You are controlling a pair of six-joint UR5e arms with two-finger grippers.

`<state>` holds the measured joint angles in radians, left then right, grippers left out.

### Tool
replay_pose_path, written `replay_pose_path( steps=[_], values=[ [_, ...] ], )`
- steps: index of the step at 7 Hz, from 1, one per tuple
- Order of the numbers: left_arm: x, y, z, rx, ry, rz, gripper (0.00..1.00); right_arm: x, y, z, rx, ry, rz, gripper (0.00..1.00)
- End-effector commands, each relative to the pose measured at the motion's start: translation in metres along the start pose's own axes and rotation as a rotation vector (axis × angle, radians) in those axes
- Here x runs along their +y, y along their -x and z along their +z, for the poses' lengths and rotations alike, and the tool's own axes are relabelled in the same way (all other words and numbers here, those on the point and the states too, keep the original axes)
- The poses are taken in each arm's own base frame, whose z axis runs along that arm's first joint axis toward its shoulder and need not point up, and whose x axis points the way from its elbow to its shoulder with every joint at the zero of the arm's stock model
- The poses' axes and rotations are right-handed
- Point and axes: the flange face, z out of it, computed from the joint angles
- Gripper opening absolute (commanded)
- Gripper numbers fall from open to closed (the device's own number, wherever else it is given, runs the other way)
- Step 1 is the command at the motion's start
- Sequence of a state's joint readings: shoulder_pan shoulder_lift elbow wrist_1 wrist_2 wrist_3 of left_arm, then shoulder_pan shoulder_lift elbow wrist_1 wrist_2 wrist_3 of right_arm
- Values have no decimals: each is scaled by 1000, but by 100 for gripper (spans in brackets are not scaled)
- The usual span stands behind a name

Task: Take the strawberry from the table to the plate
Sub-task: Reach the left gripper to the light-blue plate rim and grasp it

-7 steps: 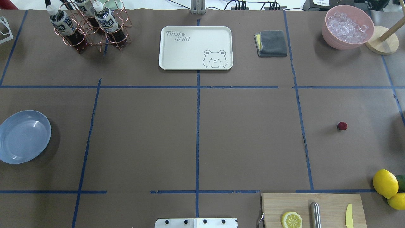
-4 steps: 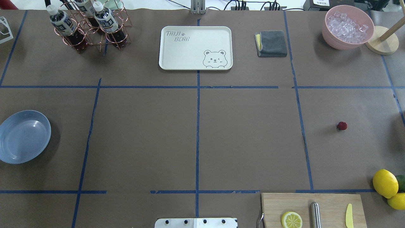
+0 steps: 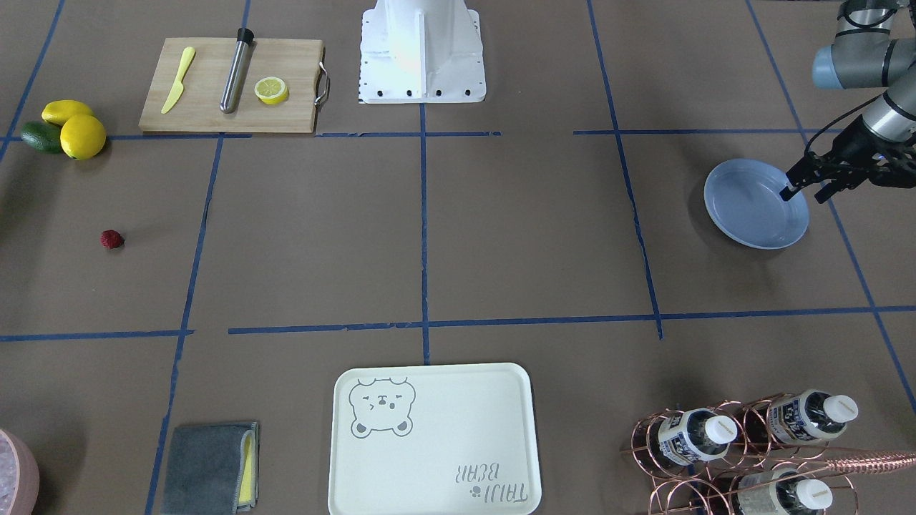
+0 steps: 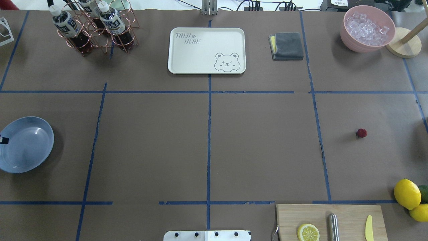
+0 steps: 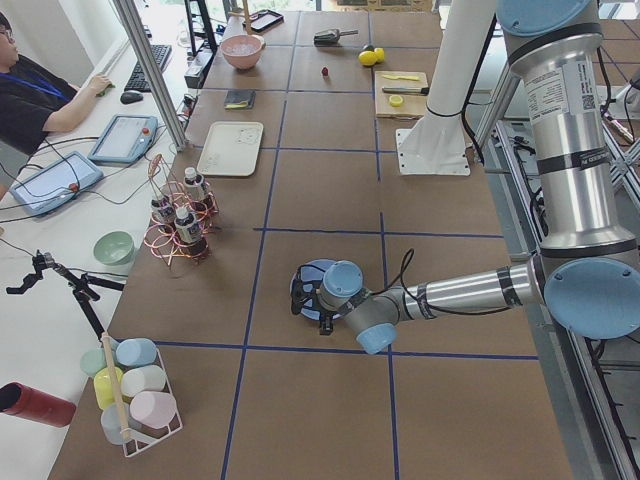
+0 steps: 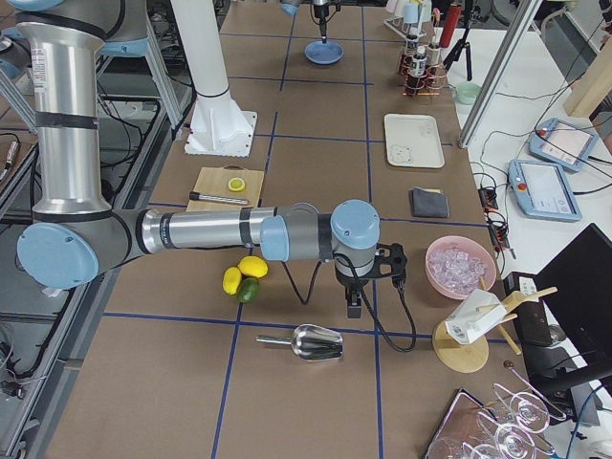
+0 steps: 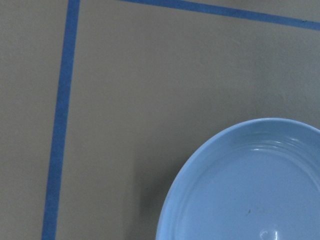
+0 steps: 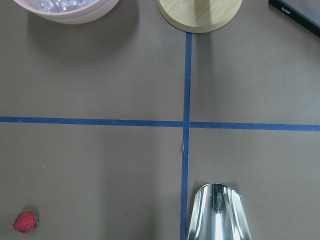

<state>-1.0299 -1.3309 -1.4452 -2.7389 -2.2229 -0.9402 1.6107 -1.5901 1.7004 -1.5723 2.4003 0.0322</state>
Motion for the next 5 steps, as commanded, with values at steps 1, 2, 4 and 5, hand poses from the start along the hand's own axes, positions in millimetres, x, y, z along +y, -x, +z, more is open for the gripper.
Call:
replay_pose_path(
  steps=[1,2,4,5],
  values=[
    [3,3,5,-8,11,-1,83,0,0,0,0,0,0,100],
    [4,5,7,-11,15,2,82,0,0,0,0,0,0,100],
    [5,7,11,-19,24,-4,72,-1,2,-2,0,-4,-5,100],
    [2,6,14,-19,25,-5,66,0,3,-3,-1,-5,-6,100]
  ],
)
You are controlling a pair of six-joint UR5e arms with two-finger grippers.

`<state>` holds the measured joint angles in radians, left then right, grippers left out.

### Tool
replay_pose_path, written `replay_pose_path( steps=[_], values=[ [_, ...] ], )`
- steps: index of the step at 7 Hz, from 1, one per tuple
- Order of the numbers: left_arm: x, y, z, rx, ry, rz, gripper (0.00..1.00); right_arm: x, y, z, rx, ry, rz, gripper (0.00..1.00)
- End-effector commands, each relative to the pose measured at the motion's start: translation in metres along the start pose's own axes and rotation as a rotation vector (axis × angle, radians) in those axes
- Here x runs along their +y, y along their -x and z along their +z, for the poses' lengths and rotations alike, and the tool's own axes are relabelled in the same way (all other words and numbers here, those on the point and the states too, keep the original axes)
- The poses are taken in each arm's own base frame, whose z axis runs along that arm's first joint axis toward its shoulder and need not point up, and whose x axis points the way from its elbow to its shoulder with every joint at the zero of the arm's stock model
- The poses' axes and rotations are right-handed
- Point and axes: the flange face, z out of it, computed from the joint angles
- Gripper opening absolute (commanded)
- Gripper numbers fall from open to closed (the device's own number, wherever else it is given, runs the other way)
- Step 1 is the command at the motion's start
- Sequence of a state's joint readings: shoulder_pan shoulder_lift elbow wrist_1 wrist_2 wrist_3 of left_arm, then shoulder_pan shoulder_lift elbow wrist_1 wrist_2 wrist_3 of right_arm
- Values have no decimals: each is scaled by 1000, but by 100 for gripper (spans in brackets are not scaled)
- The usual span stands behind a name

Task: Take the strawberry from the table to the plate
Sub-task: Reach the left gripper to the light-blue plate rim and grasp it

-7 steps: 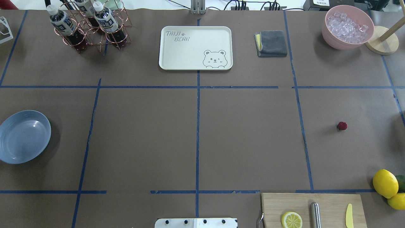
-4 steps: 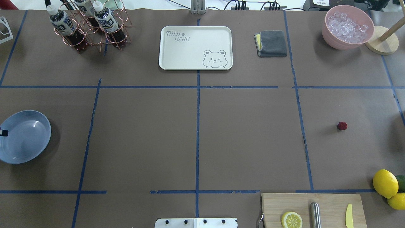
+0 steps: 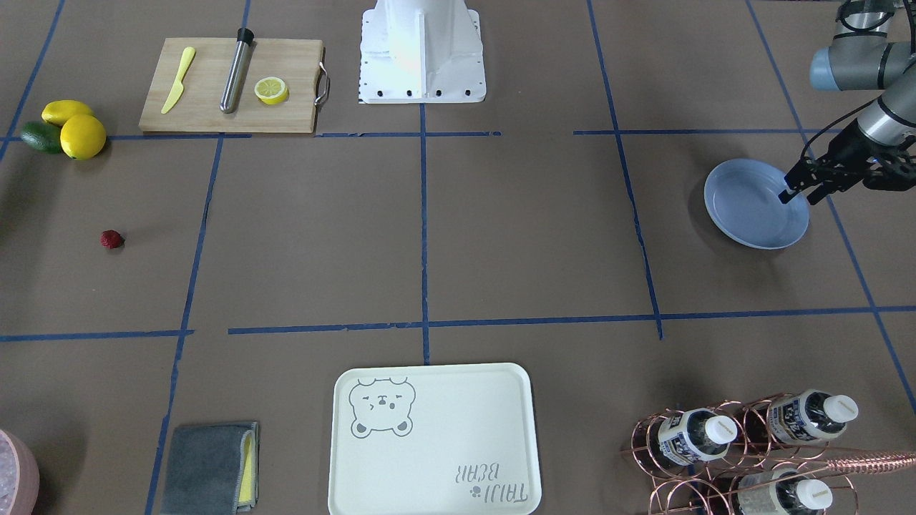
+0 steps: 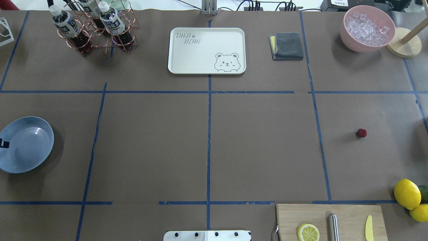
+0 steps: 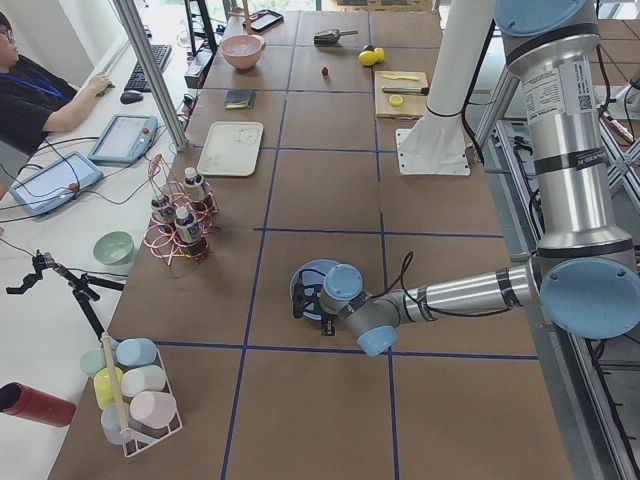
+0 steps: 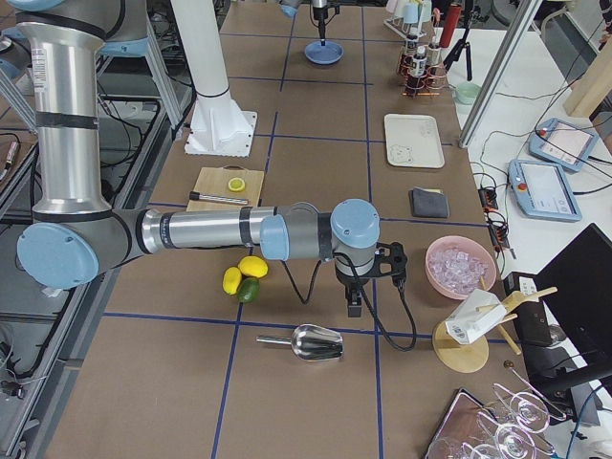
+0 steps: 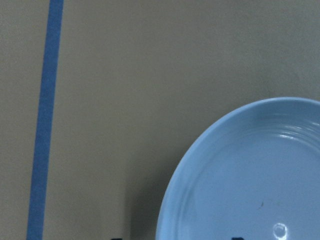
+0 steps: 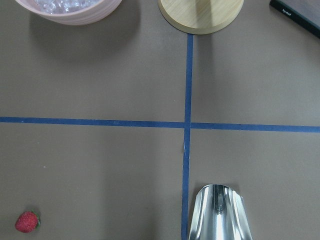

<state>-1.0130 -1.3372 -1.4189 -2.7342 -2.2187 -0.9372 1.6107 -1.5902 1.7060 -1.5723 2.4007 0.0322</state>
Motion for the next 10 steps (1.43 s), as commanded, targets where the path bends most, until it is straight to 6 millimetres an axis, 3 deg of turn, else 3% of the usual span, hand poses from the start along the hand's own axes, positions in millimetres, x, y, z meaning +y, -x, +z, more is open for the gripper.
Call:
replay_pose_path(
  steps=[1,3,4,5,7,9,10],
  values=[
    [-1,1,3,-3,4,0,50,0,2,-2,-2,-4,-4,100],
    [-1,0,3,-1,4,1,7,-1,3,-2,-2,-5,-5,100],
    [0,1,2,-2,5,1,0,0,3,-2,-3,-5,-5,100],
    [1,1,0,1,5,2,0,-1,6,-5,-5,-11,-12,100],
    [3,-30,-17,93,54,36,0,-8,22,-19,-4,-33,-33,100],
    [-21,-51,-54,157,51,5,0,-7,24,-17,-25,-33,65,100],
    [-45,-94,-69,165,39,6,0,-10,43,-5,-35,-8,40,100]
  ],
)
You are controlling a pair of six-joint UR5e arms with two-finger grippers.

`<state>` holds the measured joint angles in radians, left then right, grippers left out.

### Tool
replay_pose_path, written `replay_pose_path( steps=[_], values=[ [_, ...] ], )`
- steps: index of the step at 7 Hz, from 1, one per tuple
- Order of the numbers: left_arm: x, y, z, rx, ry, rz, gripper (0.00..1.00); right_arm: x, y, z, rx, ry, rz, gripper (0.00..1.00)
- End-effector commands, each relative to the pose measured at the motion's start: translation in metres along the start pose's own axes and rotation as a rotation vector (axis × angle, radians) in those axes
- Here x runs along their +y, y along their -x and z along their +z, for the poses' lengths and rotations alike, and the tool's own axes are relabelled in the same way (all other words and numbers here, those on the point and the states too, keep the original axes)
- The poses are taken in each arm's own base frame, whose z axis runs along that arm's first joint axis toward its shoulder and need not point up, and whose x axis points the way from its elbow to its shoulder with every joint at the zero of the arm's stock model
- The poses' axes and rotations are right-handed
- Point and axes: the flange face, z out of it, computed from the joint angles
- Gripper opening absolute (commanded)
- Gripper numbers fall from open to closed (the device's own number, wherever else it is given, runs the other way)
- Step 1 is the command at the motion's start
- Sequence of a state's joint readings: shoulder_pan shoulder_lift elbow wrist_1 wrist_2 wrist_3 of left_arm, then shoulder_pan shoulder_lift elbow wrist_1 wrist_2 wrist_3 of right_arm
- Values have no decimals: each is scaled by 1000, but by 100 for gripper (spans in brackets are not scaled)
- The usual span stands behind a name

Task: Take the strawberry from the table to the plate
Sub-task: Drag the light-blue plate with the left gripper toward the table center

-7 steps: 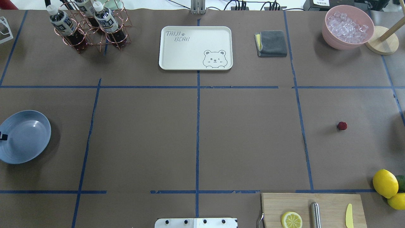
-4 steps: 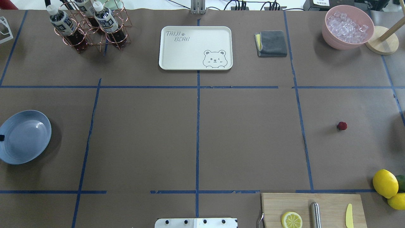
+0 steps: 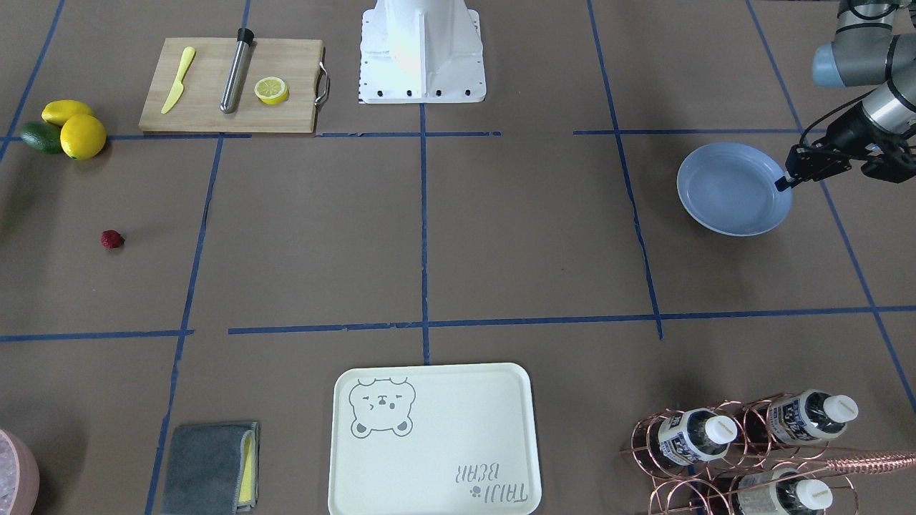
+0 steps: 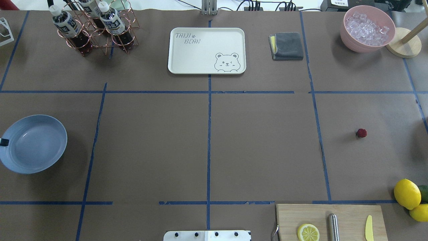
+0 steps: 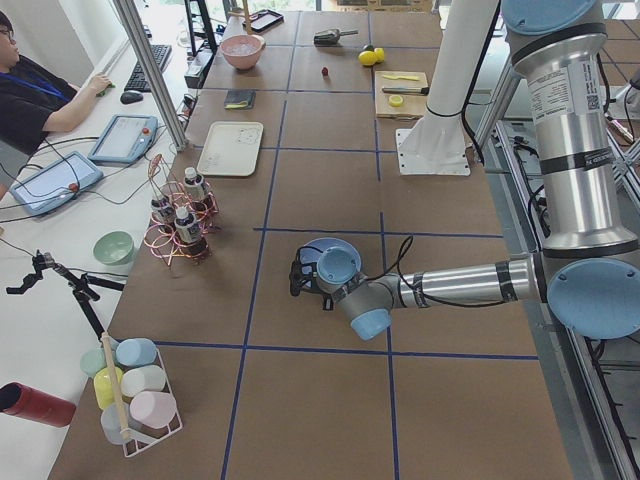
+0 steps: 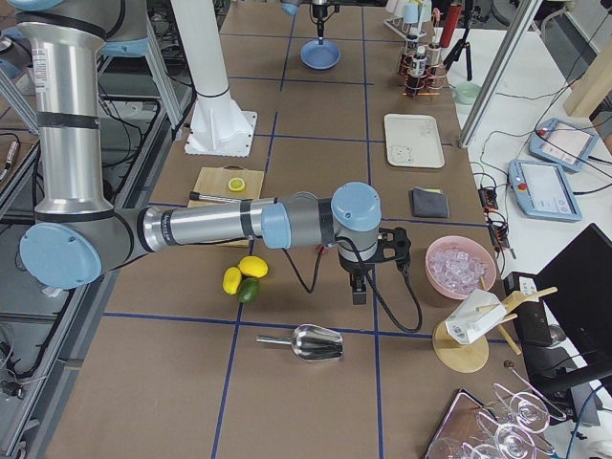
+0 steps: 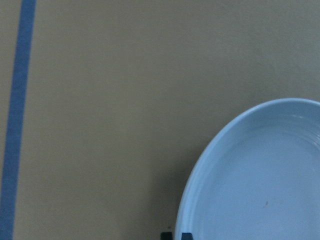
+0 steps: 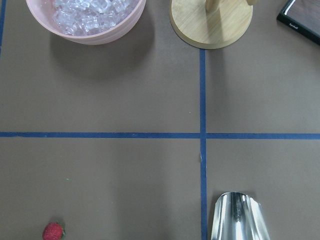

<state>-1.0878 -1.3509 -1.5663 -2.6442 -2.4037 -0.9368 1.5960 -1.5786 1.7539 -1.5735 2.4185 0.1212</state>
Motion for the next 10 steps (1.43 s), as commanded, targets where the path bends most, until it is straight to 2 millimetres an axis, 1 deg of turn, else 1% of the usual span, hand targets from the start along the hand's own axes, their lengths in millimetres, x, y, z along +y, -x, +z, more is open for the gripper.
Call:
replay_pose_path(
  steps=[1,2,3,4,5,6,7,8,9,10],
  values=[
    [-62,-89,-17,20,-32,4,0,-3,26,18,-15,35,27,100],
    [-92,-128,-17,27,-54,-53,0,-9,37,18,-20,23,33,100],
    [-111,-166,-17,64,-75,-132,0,-10,47,23,-27,17,54,100],
    [-114,-213,1,94,-69,-192,0,-12,65,34,-40,9,74,100],
    [-102,-263,32,106,-71,-239,0,-13,83,43,-55,3,97,100],
    [-94,-309,60,110,-70,-281,0,-13,99,52,-68,5,112,100],
    [-78,-358,87,88,-74,-311,0,-17,115,56,-76,13,130,100],
    [-67,-404,107,81,-81,-342,0,-21,124,57,-83,13,132,100],
    [-31,-441,142,85,-66,-374,0,-20,129,61,-82,21,124,100],
    [-12,-462,158,92,-64,-378,0,-22,134,62,-85,24,120,100]
  ],
)
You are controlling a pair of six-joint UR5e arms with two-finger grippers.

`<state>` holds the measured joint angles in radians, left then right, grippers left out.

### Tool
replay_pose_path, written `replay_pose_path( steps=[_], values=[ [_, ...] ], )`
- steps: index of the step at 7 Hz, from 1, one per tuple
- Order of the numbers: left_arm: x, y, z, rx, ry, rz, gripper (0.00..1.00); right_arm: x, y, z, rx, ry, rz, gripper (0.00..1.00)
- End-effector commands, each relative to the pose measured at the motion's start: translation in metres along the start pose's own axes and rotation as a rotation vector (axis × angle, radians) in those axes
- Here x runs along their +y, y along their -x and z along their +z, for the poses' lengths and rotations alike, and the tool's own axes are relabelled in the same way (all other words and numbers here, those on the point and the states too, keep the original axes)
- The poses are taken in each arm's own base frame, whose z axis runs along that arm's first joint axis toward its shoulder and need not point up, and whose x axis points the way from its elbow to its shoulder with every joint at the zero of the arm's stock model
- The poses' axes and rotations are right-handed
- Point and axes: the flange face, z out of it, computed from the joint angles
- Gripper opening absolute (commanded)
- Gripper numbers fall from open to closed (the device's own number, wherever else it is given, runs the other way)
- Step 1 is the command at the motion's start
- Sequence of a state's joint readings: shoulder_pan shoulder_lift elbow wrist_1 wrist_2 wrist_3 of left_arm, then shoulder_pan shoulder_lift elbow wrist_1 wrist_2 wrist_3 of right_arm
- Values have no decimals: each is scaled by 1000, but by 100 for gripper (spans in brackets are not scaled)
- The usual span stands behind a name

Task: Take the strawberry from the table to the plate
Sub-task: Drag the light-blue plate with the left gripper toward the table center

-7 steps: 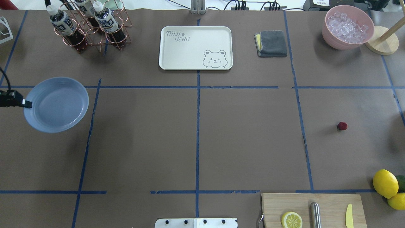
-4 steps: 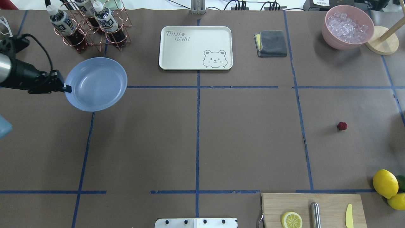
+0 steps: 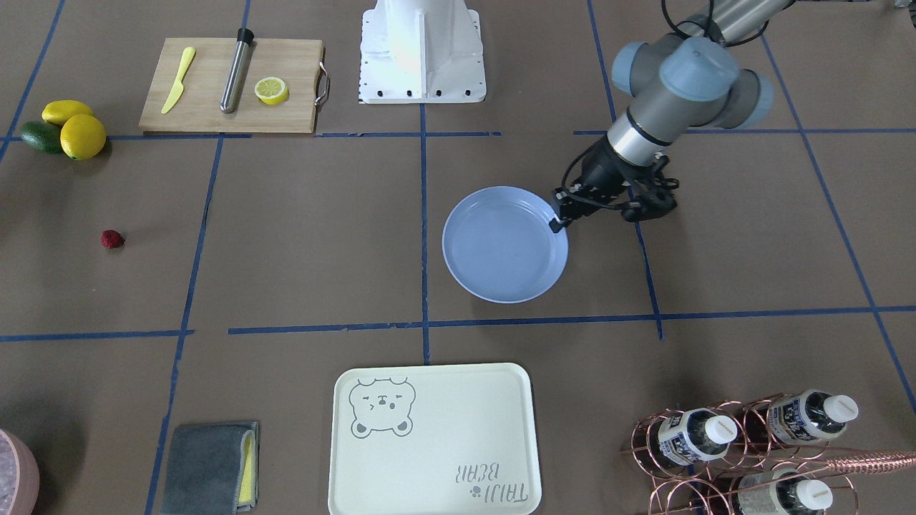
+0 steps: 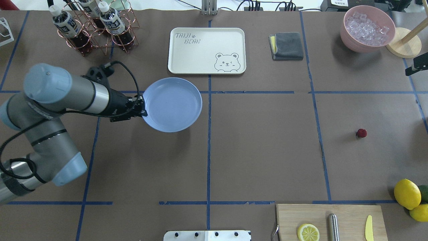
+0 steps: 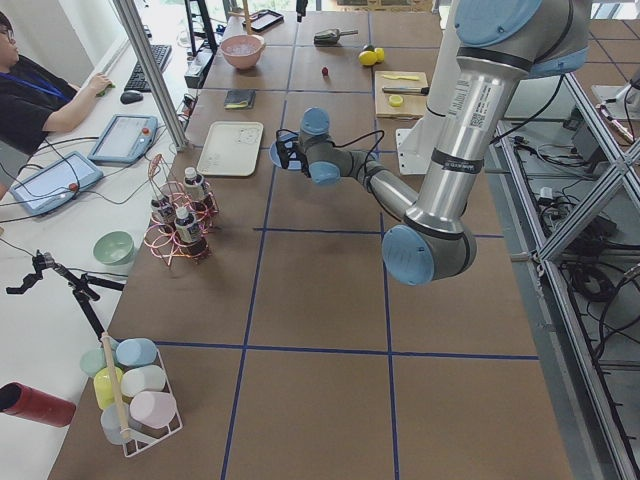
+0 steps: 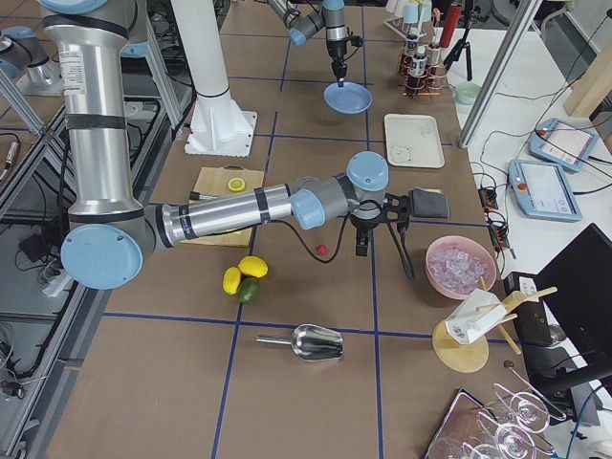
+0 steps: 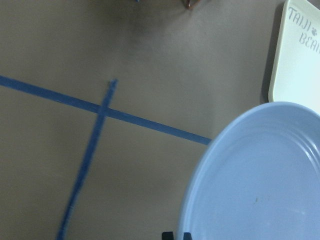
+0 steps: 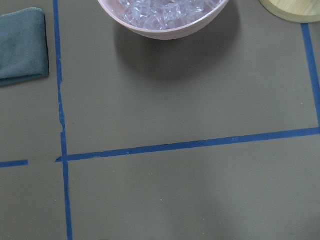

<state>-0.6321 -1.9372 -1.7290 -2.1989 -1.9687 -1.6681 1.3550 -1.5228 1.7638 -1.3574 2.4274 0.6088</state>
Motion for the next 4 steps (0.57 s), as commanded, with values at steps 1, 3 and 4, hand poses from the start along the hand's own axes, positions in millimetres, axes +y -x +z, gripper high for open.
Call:
replay_pose_path(
  steps=[1,3,4],
  values=[
    [68,-24,41,-1,36,-29,0,0,10,5,-5,10,13,100],
    [91,-35,53,6,39,-26,0,-1,13,6,-6,12,16,100],
    [103,-36,63,2,32,-22,0,-1,15,6,-7,12,14,100]
  ],
)
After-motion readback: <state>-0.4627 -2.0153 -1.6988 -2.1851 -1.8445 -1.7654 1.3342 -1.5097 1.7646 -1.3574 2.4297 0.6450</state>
